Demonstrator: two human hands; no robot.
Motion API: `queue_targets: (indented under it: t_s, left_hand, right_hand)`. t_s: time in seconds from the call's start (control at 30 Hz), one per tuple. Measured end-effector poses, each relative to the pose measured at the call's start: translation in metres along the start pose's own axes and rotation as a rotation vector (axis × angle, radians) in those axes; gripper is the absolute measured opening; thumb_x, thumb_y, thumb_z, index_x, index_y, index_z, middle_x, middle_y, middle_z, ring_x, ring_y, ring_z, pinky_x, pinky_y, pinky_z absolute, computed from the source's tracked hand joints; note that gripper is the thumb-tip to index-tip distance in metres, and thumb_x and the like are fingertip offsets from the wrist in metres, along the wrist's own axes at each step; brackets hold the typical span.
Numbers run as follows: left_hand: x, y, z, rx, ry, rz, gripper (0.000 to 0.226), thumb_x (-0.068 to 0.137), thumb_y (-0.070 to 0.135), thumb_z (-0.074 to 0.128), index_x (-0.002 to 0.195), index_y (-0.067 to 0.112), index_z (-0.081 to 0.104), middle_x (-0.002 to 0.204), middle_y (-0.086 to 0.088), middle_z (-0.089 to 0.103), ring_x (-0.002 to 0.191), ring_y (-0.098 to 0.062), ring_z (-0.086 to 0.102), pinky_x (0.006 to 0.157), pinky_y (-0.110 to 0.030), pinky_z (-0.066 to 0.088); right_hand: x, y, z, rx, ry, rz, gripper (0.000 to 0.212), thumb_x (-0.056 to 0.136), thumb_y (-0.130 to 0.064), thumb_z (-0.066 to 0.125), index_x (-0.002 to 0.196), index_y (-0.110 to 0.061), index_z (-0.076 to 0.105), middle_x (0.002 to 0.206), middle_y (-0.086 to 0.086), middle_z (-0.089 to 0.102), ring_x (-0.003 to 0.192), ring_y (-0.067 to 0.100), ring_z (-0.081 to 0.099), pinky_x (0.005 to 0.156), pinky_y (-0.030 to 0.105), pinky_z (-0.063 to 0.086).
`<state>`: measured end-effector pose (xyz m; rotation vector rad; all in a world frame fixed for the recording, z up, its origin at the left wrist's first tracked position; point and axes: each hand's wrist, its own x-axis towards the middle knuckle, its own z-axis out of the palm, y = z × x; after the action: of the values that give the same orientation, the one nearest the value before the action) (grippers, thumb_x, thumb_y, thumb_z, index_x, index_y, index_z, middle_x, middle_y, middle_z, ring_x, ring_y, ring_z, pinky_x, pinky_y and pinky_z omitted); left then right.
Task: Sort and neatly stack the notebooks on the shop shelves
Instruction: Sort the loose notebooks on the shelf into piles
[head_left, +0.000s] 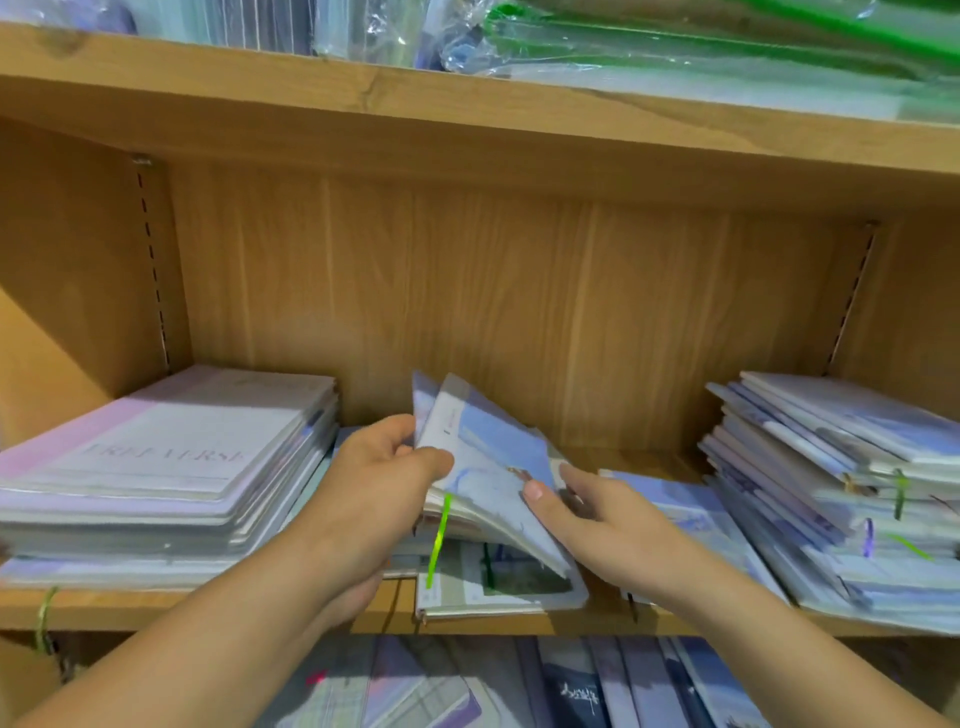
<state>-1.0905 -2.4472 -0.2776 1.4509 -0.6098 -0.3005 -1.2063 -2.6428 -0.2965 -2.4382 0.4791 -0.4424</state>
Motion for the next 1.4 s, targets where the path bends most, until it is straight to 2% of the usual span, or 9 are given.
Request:
queue_targets:
  t_s: [0.1, 0.23, 0.37, 0.53, 0.67, 0.77, 1.1, 1.27, 1.4]
  left_hand:
    - [-0.006, 0.006, 0.031, -0.164, -0.024, -0.025, 0.028, 0.099, 0.004, 0.058, 0.117, 0.020, 0.071, 0.112, -0.004, 0.077, 0.106, -0.023, 0.073, 0.097, -0.041, 0.055]
    - [-0.006, 0.007, 0.090, -0.135, -0.121, 0.038, 0.025, 0.102, 0.007, 0.056, 0.106, 0.027, 0.069, 0.103, 0.008, 0.079, 0.094, -0.012, 0.076, 0.073, -0.022, 0.057]
    - [0.003, 0.001, 0.140, -0.126, -0.132, -0.011, 0.018, 0.102, 0.013, 0.059, 0.116, 0.023, 0.062, 0.106, 0.007, 0.078, 0.096, -0.011, 0.075, 0.081, -0.023, 0.058]
    - [0.003, -0.029, 0.133, 0.491, -0.223, 0.107, 0.022, 0.094, 0.034, 0.069, 0.097, 0.012, 0.069, 0.081, 0.007, 0.064, 0.071, -0.010, 0.060, 0.068, -0.023, 0.048]
    - [0.008, -0.026, 0.069, 0.985, -0.119, 0.500, 0.043, 0.087, 0.054, 0.058, 0.119, 0.029, 0.072, 0.124, 0.009, 0.066, 0.116, -0.017, 0.061, 0.101, -0.036, 0.050]
    - [0.018, -0.031, 0.020, 1.297, -0.251, 0.351, 0.064, 0.091, 0.070, 0.051, 0.149, 0.043, 0.048, 0.164, 0.004, 0.035, 0.152, -0.022, 0.027, 0.122, -0.039, 0.028]
    - [0.015, -0.037, -0.006, 1.135, -0.086, 0.516, 0.039, 0.099, 0.022, 0.062, 0.137, 0.035, 0.064, 0.127, 0.005, 0.071, 0.118, -0.030, 0.064, 0.090, -0.037, 0.052]
    - [0.003, -0.023, 0.048, 0.900, 0.058, 0.670, 0.045, 0.097, 0.015, 0.059, 0.137, 0.035, 0.062, 0.116, 0.002, 0.073, 0.103, -0.027, 0.065, 0.076, -0.029, 0.046]
    - [0.004, -0.019, 0.121, 1.057, -0.051, 0.755, 0.049, 0.099, 0.013, 0.050, 0.146, 0.027, 0.051, 0.115, -0.011, 0.065, 0.113, -0.035, 0.057, 0.089, -0.046, 0.051]
  right_hand:
    - [-0.024, 0.003, -0.023, 0.222, 0.024, 0.040, 0.119, 0.061, -0.103, 0.046, 0.157, -0.033, 0.036, 0.148, -0.034, 0.044, 0.134, -0.006, 0.044, 0.110, 0.022, 0.038]
    - [-0.041, 0.026, -0.061, 0.268, 0.185, 0.073, 0.106, 0.063, -0.086, 0.069, 0.153, -0.038, 0.042, 0.108, -0.037, 0.046, 0.109, -0.009, 0.049, 0.073, 0.005, 0.039]
    - [-0.052, 0.049, -0.093, 0.246, 0.375, 0.168, 0.088, 0.070, -0.063, 0.081, 0.145, -0.024, 0.056, 0.104, -0.022, 0.051, 0.099, 0.003, 0.052, 0.068, 0.011, 0.042]
    - [-0.065, 0.061, -0.082, -0.519, 0.361, 0.061, 0.041, 0.091, -0.054, 0.061, 0.120, -0.026, 0.069, 0.118, -0.002, 0.062, 0.117, 0.024, 0.058, 0.090, 0.040, 0.050]
    - [-0.061, 0.060, -0.048, -0.428, 0.008, 0.034, 0.056, 0.095, -0.069, 0.046, 0.147, -0.047, 0.046, 0.156, -0.005, 0.044, 0.147, 0.019, 0.036, 0.112, 0.036, 0.040]
    - [-0.051, 0.062, -0.037, -0.483, -0.146, 0.016, 0.074, 0.087, -0.084, 0.039, 0.153, -0.059, 0.022, 0.168, -0.004, 0.024, 0.154, 0.024, 0.022, 0.124, 0.040, 0.022]
    - [-0.033, 0.095, -0.049, -0.502, -0.108, 0.008, 0.054, 0.096, -0.073, 0.031, 0.147, -0.058, 0.039, 0.162, -0.008, 0.035, 0.153, 0.014, 0.025, 0.121, 0.038, 0.024]
    - [-0.039, 0.080, -0.055, 0.096, 0.315, -0.069, 0.066, 0.094, -0.066, 0.040, 0.151, -0.034, 0.046, 0.151, -0.016, 0.050, 0.137, -0.003, 0.045, 0.112, 0.025, 0.038]
    - [-0.055, 0.068, -0.068, 0.061, 0.702, -0.235, 0.050, 0.107, -0.051, 0.038, 0.153, -0.031, 0.044, 0.149, -0.020, 0.048, 0.138, -0.005, 0.042, 0.109, 0.023, 0.038]
